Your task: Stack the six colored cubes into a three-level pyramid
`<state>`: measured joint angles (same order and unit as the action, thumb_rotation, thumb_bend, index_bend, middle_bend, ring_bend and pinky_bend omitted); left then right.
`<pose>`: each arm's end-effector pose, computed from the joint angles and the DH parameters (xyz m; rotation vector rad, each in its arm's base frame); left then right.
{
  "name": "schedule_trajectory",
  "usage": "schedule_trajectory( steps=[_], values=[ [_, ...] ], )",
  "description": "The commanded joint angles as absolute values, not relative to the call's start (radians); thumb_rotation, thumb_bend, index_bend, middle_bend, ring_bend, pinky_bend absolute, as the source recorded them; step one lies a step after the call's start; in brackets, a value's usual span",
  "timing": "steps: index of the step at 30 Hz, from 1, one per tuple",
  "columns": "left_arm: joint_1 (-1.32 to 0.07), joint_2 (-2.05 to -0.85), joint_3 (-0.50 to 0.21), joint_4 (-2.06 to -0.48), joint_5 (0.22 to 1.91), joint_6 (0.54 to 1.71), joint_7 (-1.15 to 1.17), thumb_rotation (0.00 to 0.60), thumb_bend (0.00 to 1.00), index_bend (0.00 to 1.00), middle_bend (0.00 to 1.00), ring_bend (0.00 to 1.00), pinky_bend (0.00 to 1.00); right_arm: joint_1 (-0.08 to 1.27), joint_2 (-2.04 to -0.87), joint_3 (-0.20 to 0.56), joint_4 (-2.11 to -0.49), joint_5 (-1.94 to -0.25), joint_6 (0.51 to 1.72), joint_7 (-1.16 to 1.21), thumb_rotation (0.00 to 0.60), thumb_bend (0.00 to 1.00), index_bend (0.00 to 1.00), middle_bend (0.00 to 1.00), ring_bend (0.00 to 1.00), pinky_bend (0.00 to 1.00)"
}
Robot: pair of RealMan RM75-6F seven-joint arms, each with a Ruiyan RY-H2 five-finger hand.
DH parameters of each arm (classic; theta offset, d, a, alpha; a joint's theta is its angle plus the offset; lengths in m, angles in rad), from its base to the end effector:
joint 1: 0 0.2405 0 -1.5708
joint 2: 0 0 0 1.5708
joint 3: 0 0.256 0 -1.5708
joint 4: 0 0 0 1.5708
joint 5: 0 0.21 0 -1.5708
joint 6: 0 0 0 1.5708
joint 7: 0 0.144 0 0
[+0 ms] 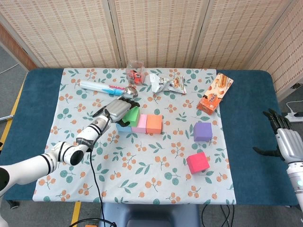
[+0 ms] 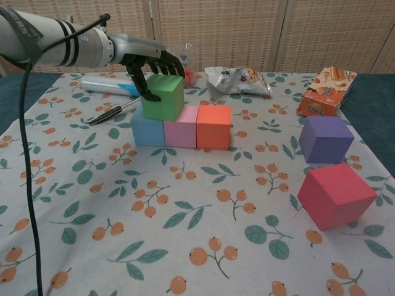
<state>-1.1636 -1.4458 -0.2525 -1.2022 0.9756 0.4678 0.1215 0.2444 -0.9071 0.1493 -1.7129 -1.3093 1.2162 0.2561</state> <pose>-0.0584 0.4579 0.0144 -2.0762 -0.9346 -0.8175 -0.2967 -0.2472 0.2078 1.3202 -1.1289 0.9779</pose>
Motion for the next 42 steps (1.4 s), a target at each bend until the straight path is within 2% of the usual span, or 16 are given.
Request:
schedule_trajectory(
  steps=[1,7,14,20,42],
  values=[
    [-1.159,-1.472,-0.251,-1.179,0.987,0.505,0.110,0.600,0.33,0.31,0.33,0.25,0.18,0.244,-0.908,0.149,-1.710,-1.310,1.214,0.259,0.600,0.02,0.00,0.04,0.00,0.07],
    [-1.158,-1.459,-0.254,-1.216,0.945,0.545,0.122,0.600,0.33,0.37,0.42,0.32,0.19,0.245,-0.911,0.150,-1.704,-1.313,1.212,0.263,0.600,0.02,0.00,0.04,0.00,0.07],
    [-1.186,-1.433,-0.230,-1.279,0.819,0.550,0.190,0.600,0.33,0.37,0.40,0.33,0.20,0.248,-0.912,0.151,-1.702,-1.316,1.206,0.263,0.600,0.02,0.00,0.04,0.00,0.07],
    [-1.201,-1.441,-0.211,-1.281,0.779,0.571,0.224,0.600,0.32,0.36,0.39,0.33,0.20,0.247,-0.911,0.151,-1.703,-1.313,1.206,0.261,0.600,0.02,0.00,0.04,0.00,0.07],
    [-1.209,-1.464,-0.186,-1.284,0.738,0.640,0.278,0.600,0.33,0.35,0.38,0.31,0.20,0.248,-0.909,0.152,-1.706,-1.308,1.198,0.255,0.600,0.02,0.00,0.04,0.00,0.07]
  ],
)
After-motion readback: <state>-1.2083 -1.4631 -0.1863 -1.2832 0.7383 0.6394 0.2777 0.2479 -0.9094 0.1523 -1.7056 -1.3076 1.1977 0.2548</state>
